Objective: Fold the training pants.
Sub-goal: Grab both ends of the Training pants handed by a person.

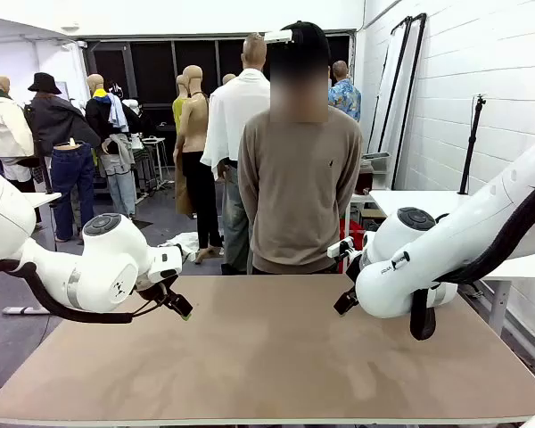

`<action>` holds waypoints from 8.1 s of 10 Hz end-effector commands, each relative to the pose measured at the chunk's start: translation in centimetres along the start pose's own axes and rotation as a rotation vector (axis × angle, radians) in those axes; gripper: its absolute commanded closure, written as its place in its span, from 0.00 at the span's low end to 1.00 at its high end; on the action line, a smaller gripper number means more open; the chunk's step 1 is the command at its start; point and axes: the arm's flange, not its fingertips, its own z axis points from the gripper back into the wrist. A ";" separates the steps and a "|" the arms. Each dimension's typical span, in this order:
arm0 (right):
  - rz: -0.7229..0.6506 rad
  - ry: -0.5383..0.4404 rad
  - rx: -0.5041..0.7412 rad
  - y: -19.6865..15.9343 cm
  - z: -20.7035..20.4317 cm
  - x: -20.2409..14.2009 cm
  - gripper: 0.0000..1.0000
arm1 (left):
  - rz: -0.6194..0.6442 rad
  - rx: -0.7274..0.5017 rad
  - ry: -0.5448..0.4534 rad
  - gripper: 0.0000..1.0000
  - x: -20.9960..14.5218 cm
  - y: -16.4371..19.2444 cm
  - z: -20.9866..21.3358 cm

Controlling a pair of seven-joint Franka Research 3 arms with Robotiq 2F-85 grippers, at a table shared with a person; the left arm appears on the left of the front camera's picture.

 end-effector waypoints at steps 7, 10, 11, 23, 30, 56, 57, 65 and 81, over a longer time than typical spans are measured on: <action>0.000 0.000 0.000 0.0 0.0 0.0 0.00 | 0.000 0.000 0.000 0.00 0.0 0.0 0.0; 0.000 0.000 0.000 0.0 0.0 0.0 0.00 | 0.000 0.000 0.000 0.00 0.0 0.0 0.0; 0.000 0.000 0.000 0.0 0.0 0.0 0.00 | 0.000 0.000 0.000 0.00 0.0 0.0 0.0; -0.015 -0.016 0.071 -0.7 3.2 0.6 0.00 | -0.007 0.001 -0.003 0.00 1.2 -0.4 2.7; 0.007 -0.106 0.057 -3.7 15.7 -0.1 0.00 | -0.039 -0.039 -0.090 0.00 2.9 -0.9 13.9; -0.030 -0.217 0.040 -8.7 18.0 -1.0 0.00 | -0.037 -0.066 -0.303 0.00 3.5 3.2 17.9; -0.030 -0.217 0.040 -8.7 18.0 -1.0 0.00 | -0.037 -0.066 -0.303 0.00 3.5 3.2 17.9; -0.030 -0.217 0.040 -8.7 18.0 -1.0 0.00 | -0.037 -0.066 -0.303 0.00 3.5 3.2 17.9; -0.030 -0.217 0.040 -8.7 18.0 -1.0 0.00 | -0.037 -0.066 -0.303 0.00 3.5 3.2 17.9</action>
